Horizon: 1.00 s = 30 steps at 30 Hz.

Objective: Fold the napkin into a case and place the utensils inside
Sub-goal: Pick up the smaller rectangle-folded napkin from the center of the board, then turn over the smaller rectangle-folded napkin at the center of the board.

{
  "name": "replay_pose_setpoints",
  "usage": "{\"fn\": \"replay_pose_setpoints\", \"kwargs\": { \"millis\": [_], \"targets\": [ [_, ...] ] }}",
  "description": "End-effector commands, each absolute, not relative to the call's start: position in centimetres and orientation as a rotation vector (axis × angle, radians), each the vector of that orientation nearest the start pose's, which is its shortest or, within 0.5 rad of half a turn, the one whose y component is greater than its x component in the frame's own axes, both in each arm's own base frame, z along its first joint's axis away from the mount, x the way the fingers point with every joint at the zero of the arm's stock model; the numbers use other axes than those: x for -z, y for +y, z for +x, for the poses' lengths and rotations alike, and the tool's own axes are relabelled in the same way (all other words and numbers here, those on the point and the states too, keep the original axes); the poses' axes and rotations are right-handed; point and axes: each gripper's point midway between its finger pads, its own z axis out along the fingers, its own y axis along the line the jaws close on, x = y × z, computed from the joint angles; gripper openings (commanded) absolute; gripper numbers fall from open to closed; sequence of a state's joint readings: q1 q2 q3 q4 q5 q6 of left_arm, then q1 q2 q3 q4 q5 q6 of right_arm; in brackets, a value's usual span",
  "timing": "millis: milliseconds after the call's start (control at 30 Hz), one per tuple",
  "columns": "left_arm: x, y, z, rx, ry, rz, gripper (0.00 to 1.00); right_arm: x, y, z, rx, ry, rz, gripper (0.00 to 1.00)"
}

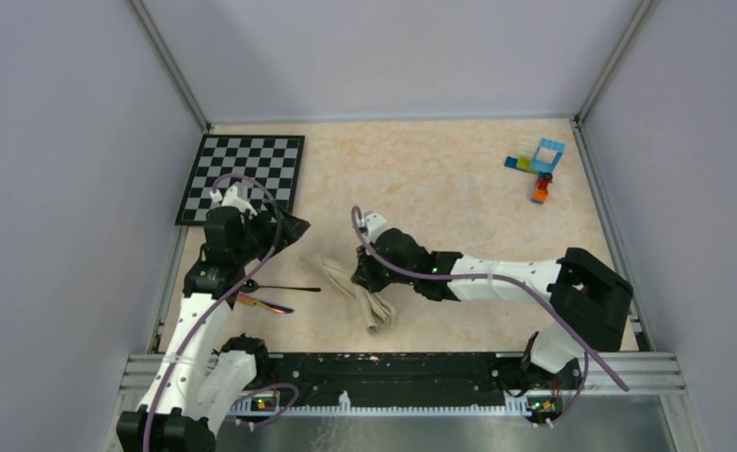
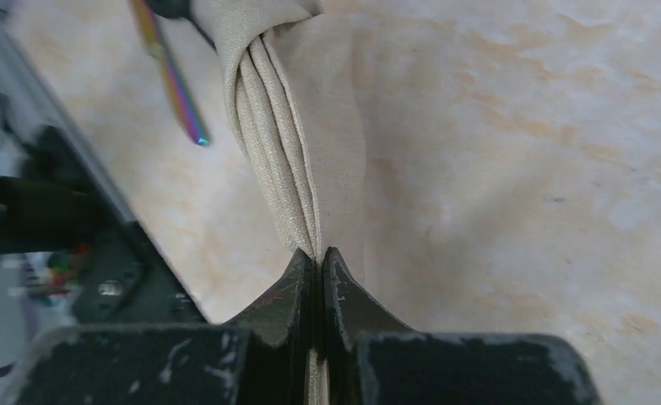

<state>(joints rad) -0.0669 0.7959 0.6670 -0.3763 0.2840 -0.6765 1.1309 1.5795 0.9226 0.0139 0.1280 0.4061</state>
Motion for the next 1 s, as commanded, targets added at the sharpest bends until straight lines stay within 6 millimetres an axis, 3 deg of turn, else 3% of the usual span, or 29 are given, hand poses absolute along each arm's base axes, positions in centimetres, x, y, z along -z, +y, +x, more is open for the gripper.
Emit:
{"fn": "replay_pose_setpoints", "kwargs": {
  "millis": [0, 233, 433, 567, 600, 700, 800, 900, 967],
  "targets": [
    [-19.7, -8.8, 27.1, 0.718, 2.051, -0.447, 0.90, -13.7, 40.9, 15.7, -1.357, 2.183, -0.635, 0.00],
    [-20.1, -8.9, 27.1, 0.725, 2.048, -0.444, 0.90, -13.1, 39.6, 16.5, -1.794, 2.149, -0.450, 0.00],
    [-19.6, -9.6, 27.3, 0.763, 2.072, -0.429, 0.90, -10.8, 36.2, 19.1, -1.869, 2.149, -0.315, 0.00],
    [-19.2, -10.2, 27.5, 0.805, 2.083, -0.423, 0.90, -8.7, 32.6, 21.5, -1.847, 2.182, -0.194, 0.00],
    [-19.1, -10.5, 27.5, 0.825, 2.084, -0.409, 0.91, -7.6, 31.6, 22.2, -1.821, 2.217, -0.158, 0.04],
    [-18.9, -12.2, 27.5, 0.932, 2.092, -0.321, 0.89, -4.5, 28.0, 24.2, -1.625, 2.313, -0.109, 0.30],
    [-18.4, -14.1, 27.3, 1.040, 2.115, -0.217, 0.89, -3.5, 24.7, 26.0, -1.228, 2.443, -0.195, 0.50],
    [-17.8, -17.2, 26.9, 1.157, 2.143, -0.081, 0.85, -6.0, 21.5, 27.1, -0.768, 2.466, -0.286, 0.57],
    [-17.2, -19.4, 27.0, 1.228, 2.161, -0.024, 0.81, -8.2, 21.1, 26.7, -0.653, 2.441, -0.355, 0.57]
  ]
}}
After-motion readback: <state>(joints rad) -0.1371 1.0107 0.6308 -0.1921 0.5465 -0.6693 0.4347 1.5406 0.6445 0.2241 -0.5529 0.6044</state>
